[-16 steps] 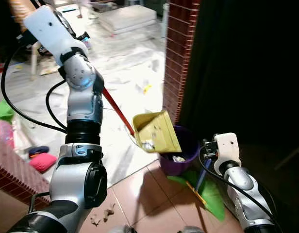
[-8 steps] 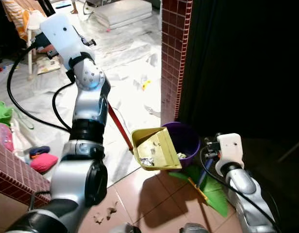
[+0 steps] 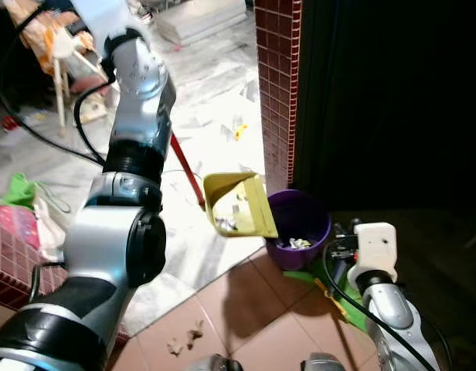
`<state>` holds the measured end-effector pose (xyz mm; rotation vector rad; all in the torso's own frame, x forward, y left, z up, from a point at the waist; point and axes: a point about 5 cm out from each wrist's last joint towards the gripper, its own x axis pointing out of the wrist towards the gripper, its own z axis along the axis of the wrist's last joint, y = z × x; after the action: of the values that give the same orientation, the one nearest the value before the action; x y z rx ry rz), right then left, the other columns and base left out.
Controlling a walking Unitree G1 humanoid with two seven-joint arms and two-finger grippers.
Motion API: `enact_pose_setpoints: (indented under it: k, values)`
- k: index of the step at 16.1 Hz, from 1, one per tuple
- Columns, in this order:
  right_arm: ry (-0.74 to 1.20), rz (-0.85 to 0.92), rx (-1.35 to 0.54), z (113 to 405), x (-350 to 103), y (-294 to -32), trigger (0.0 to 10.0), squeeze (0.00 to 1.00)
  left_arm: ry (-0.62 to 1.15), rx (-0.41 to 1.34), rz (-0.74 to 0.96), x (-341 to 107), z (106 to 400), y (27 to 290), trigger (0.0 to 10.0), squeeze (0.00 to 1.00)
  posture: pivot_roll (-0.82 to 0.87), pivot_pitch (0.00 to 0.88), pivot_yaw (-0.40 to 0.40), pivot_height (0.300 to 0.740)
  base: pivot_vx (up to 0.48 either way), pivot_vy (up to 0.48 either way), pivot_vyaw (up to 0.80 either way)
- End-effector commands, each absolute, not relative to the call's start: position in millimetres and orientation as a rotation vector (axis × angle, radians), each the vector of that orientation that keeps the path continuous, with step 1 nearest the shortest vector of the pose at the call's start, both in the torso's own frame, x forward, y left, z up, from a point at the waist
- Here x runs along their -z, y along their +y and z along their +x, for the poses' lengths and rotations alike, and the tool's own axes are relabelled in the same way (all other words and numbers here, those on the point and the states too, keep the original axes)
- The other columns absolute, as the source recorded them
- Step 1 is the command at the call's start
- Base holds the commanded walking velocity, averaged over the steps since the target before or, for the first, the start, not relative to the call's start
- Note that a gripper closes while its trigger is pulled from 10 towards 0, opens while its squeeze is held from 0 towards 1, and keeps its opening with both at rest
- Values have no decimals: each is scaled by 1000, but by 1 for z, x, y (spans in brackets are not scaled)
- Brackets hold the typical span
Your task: Sweep floor
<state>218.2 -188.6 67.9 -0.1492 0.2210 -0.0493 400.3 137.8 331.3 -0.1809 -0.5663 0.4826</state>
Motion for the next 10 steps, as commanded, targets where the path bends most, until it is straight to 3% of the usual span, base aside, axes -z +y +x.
enact_pose_setpoints:
  k: [1, 6, 10]
  values:
    - [527, -39, 99, 183, -12, -186, 10000, 0, -660, -475, -183, -357, 397, 142, 10000, 0, -186, 0, 315, 740, 0, 0, 0]
    - [481, -5, 210, 166, -18, -183, 10000, 0, -715, -336, -143, -363, 398, 101, 10000, 0, -215, 0, 394, 740, 0, 0, 0]
    - [477, 9, 284, 151, -21, -182, 10000, 0, -716, -230, -160, -347, 391, 60, 10000, 0, -256, 43, 400, 740, 0, 0, 0]
